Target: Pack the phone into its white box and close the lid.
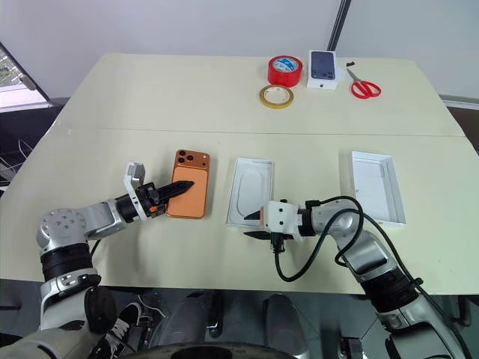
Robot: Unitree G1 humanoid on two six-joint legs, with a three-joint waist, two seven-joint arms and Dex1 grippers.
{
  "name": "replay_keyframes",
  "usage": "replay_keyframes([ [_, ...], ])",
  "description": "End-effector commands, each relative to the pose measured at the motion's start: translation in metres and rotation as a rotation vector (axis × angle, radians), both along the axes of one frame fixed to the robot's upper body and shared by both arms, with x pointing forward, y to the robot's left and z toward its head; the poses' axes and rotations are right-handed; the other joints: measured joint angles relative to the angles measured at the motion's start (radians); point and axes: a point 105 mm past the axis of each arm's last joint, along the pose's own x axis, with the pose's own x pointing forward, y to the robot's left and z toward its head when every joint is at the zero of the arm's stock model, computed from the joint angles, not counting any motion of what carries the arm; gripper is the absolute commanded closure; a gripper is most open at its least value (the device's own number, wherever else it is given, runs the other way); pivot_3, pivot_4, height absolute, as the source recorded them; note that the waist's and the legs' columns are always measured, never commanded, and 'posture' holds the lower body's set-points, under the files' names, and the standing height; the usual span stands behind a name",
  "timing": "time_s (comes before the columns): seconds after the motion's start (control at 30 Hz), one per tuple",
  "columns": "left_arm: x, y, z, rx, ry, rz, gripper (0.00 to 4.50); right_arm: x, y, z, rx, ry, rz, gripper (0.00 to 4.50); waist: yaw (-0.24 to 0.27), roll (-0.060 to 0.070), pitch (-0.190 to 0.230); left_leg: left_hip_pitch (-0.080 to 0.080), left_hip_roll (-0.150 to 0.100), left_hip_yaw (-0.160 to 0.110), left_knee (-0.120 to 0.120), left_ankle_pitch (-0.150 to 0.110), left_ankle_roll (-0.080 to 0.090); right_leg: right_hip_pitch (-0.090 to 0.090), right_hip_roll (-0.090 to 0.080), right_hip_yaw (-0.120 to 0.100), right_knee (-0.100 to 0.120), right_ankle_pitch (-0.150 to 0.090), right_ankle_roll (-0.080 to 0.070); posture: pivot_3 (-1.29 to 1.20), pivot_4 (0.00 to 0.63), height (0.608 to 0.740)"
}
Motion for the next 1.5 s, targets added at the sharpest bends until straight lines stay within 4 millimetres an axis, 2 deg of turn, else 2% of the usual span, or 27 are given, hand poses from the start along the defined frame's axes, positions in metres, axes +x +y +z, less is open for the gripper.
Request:
replay_keyframes([
  [0.03,-0.001,-0.004,0.015,-0.019,-0.065,-0.021,4.50,0.001,0.005,0.002,0.015,-0.026,0.012,4.48,0.000,0.000,0.000,0.000,0.000,0.000,0.000,0.000,0.000,0.000,0.000,0.000,0.000,0.000,0.000,0.00,0.150,0.740],
  [0.2,0.004,-0.008,0.023,-0.028,-0.087,-0.022,4.50,0.003,0.013,0.001,0.018,-0.023,-0.005,4.48,0.000,0.000,0.000,0.000,0.000,0.000,0.000,0.000,0.000,0.000,0.000,0.000,0.000,0.000,0.000,0.00,0.150,0.740],
  [0.4,0.022,-0.033,0.052,-0.044,-0.169,-0.018,4.50,0.015,0.032,0.013,0.030,-0.045,-0.036,4.48,0.000,-0.001,0.001,0.000,0.000,0.000,0.000,0.000,-0.001,0.000,0.001,0.000,0.001,0.000,0.000,0.00,0.150,0.740],
  [0.53,0.029,-0.048,0.059,-0.052,-0.178,-0.031,4.50,0.019,0.041,0.020,0.065,-0.021,-0.056,4.48,-0.001,-0.001,0.001,0.000,0.000,0.000,0.000,0.003,-0.005,0.000,0.001,0.000,0.001,0.000,0.000,0.00,0.150,0.740],
  [0.57,0.031,-0.053,0.056,-0.040,-0.168,-0.037,4.50,0.017,0.042,0.021,0.075,-0.003,-0.057,4.01,-0.001,-0.001,0.001,0.000,0.000,0.000,0.000,0.003,-0.006,0.000,0.002,0.000,0.001,0.000,0.000,0.00,0.150,0.740],
  [0.63,0.031,-0.058,0.050,-0.022,-0.156,-0.043,4.50,0.016,0.043,0.022,0.082,0.008,-0.059,3.54,0.000,-0.001,0.001,0.000,0.000,0.000,0.000,0.003,-0.006,0.000,0.002,0.000,0.001,0.000,0.000,0.00,0.150,0.740],
  [0.7,0.029,-0.061,0.046,-0.012,-0.149,-0.055,4.50,0.016,0.041,0.024,0.069,-0.022,-0.064,2.71,0.000,-0.001,0.001,0.000,0.000,0.000,0.000,0.004,-0.006,0.000,0.002,-0.001,0.001,0.000,0.000,0.00,0.150,0.740],
  [0.8,0.026,-0.063,0.039,-0.005,-0.136,-0.062,4.50,0.009,0.032,0.038,0.115,-0.003,-0.054,1.23,0.000,-0.002,0.001,0.000,0.000,0.000,0.000,0.003,-0.006,0.000,0.002,0.000,0.001,0.000,0.000,0.00,0.150,0.740],
  [0.87,0.024,-0.065,0.035,0.000,-0.124,-0.072,4.50,0.004,0.023,0.047,0.158,0.045,-0.054,1.23,0.000,-0.002,0.001,0.000,0.000,0.000,0.000,0.003,-0.006,0.000,0.002,-0.001,0.001,0.000,0.000,0.00,0.150,0.740],
  [0.93,0.021,-0.070,0.035,-0.008,-0.129,-0.079,4.50,0.009,0.002,0.052,0.150,0.050,-0.100,1.23,0.001,-0.002,0.002,0.000,0.000,0.000,0.000,0.002,-0.004,0.000,0.002,-0.001,0.001,0.000,0.000,0.00,0.150,0.740],
  [1.0,0.018,-0.075,0.032,-0.003,-0.129,-0.086,4.50,0.021,-0.030,0.045,0.064,0.036,-0.184,1.23,0.006,-0.002,0.002,0.000,0.000,0.000,0.001,0.001,-0.001,0.001,0.001,-0.001,0.001,0.000,0.000,0.00,0.150,0.740],
  [1.07,0.017,-0.077,0.029,0.002,-0.124,-0.084,4.50,0.031,-0.052,0.041,0.012,0.009,-0.244,1.23,0.011,-0.002,0.002,0.000,0.000,0.000,0.002,0.001,0.000,0.002,0.001,-0.001,0.000,0.000,0.000,0.00,0.150,0.740],
  [1.17,0.018,-0.077,0.023,0.013,-0.103,-0.070,4.50,0.049,-0.064,0.047,0.010,-0.051,-0.311,1.23,0.005,-0.002,0.002,0.000,0.000,0.000,0.001,0.001,-0.001,0.001,0.002,0.000,0.001,0.000,0.000,0.00,0.150,0.740],
  [1.43,0.015,-0.080,0.021,0.078,-0.101,-0.083,0.75,0.052,-0.048,0.043,0.048,-0.070,-0.283,1.20,0.001,-0.002,0.002,0.001,0.000,0.000,0.001,0.004,-0.005,0.002,0.003,-0.001,0.001,0.000,0.000,0.00,0.150,0.740],
  [1.5,0.010,-0.081,0.026,0.096,-0.127,-0.109,0.75,0.053,-0.045,0.042,0.055,-0.072,-0.281,1.20,0.001,-0.002,0.002,0.001,0.000,0.000,0.002,0.004,-0.005,0.003,0.003,-0.001,0.001,0.000,0.000,0.00,0.150,0.740],
])
